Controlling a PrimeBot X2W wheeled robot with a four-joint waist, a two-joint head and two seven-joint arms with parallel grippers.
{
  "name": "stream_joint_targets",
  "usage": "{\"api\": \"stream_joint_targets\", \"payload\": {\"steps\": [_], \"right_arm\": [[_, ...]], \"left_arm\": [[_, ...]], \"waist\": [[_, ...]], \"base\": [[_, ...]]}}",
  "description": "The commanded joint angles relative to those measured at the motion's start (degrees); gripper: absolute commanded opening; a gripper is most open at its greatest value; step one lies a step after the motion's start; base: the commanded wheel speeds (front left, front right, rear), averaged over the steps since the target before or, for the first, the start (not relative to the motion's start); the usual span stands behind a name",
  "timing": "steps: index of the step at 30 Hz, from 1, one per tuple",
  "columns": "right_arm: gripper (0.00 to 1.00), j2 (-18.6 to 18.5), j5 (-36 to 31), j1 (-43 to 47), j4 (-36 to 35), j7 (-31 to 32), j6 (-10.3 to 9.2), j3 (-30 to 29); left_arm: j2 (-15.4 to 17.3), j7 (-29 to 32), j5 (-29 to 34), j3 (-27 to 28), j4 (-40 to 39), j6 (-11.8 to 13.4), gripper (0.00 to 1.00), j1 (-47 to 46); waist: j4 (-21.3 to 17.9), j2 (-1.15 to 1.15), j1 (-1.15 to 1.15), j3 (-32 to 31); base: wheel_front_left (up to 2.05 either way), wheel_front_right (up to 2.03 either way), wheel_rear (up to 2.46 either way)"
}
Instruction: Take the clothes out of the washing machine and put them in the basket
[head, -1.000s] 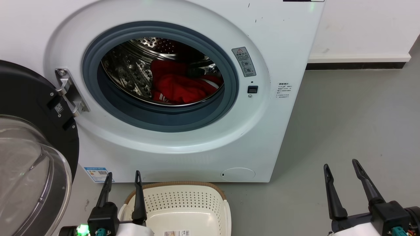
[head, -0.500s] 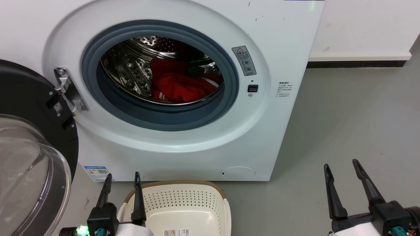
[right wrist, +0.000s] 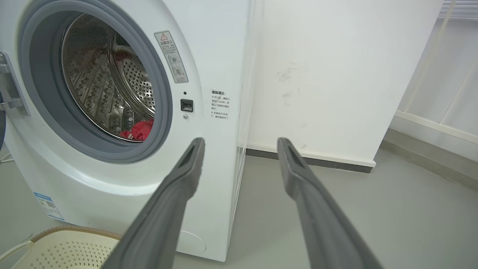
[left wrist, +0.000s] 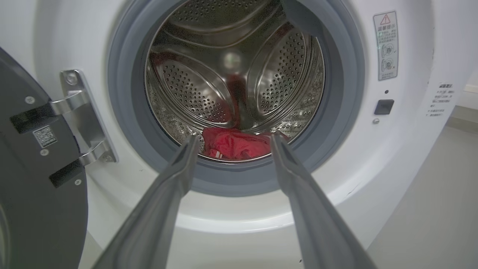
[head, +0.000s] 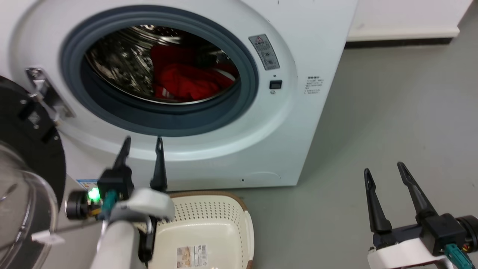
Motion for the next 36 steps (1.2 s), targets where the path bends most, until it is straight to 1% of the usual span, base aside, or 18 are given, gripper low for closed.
{"api": "stream_joint_targets", "payload": {"steps": [1,11,14,17,18,21,23,25,27,31,32,34,36], "right_arm": [[1.00,-0.2,-0.2,-1.1,-0.2,-0.1,-0.03,0.2],[1.00,-0.2,0.6,-7.5,-1.3,-0.1,-0.04,1.5],[1.00,-0.1,1.4,-9.6,-1.8,-0.1,-0.04,1.9],[1.00,-0.1,2.2,-11.6,-2.2,-0.1,-0.04,2.6],[1.00,-0.1,2.4,-12.3,-2.3,-0.1,-0.04,2.8],[1.00,-0.1,3.2,-13.7,-2.8,-0.1,-0.04,3.6],[1.00,-0.1,3.9,-14.9,-3.2,-0.1,-0.04,4.3],[1.00,-0.1,4.5,-15.6,-3.4,-0.1,-0.04,4.9],[1.00,-0.1,4.9,-16.2,-3.5,-0.1,-0.04,5.7],[1.00,-0.1,5.9,-17.1,-4.2,-0.1,-0.04,7.0],[1.00,-0.1,6.1,-17.4,-4.3,-0.1,-0.04,7.1],[1.00,-0.1,6.5,-17.9,-4.6,-0.1,-0.04,7.8],[1.00,-0.1,7.1,-18.2,-4.8,-0.1,-0.04,8.2]], "left_arm": [[0.8,-0.1,0.5,0.3,1.7,-0.3,1.00,-2.4],[4.9,-0.1,2.4,0.6,18.5,-1.2,1.00,-26.8],[6.2,-0.1,3.5,-0.1,23.2,-0.7,1.00,-33.5],[7.8,0.5,4.2,-0.5,29.5,-0.9,1.00,-40.4],[7.8,1.0,4.4,-0.8,31.3,-0.7,1.00,-42.6],[9.0,3.4,5.1,-1.3,36.2,-0.4,1.00,-48.3],[10.6,5.3,5.0,-1.4,39.4,-1.4,1.00,-52.2],[11.2,7.6,4.5,-1.3,42.5,-2.4,1.00,-55.8],[11.7,10.8,4.4,-1.5,45.2,-3.2,1.00,-59.5],[14.1,17.8,4.9,-2.4,49.5,-4.3,1.00,-66.6],[14.3,19.5,5.1,-2.6,50.4,-4.4,1.00,-68.2],[14.5,23.7,4.2,-2.5,52.4,-5.4,1.00,-70.8],[15.5,27.8,4.8,-3.2,53.4,-6.0,1.00,-73.7]], "waist": [[-1.6,0.00,0.00,2.4],[-6.7,0.00,0.00,13.1],[-8.2,0.00,0.00,16.6],[-9.5,0.00,0.00,19.9],[-9.9,0.00,0.00,20.8],[-11.2,0.00,0.00,23.7],[-12.1,0.00,0.00,25.5],[-12.9,0.00,0.00,27.0],[-13.4,0.00,0.00,28.4],[-14.6,0.00,0.00,31.2],[-14.8,0.00,0.00,31.9],[-15.4,0.00,0.00,33.1],[-16.1,0.00,0.00,34.4]], "base": [[0.00,0.00,0.00],[0.00,0.00,0.00],[0.00,0.00,0.00],[0.00,0.00,0.00],[0.00,0.00,0.00],[0.00,0.00,0.00],[0.00,0.00,0.00],[0.00,0.00,0.00],[0.00,0.00,0.00],[0.00,0.00,0.00],[0.00,0.00,0.00],[0.00,0.00,0.00],[0.00,0.00,0.00]]}}
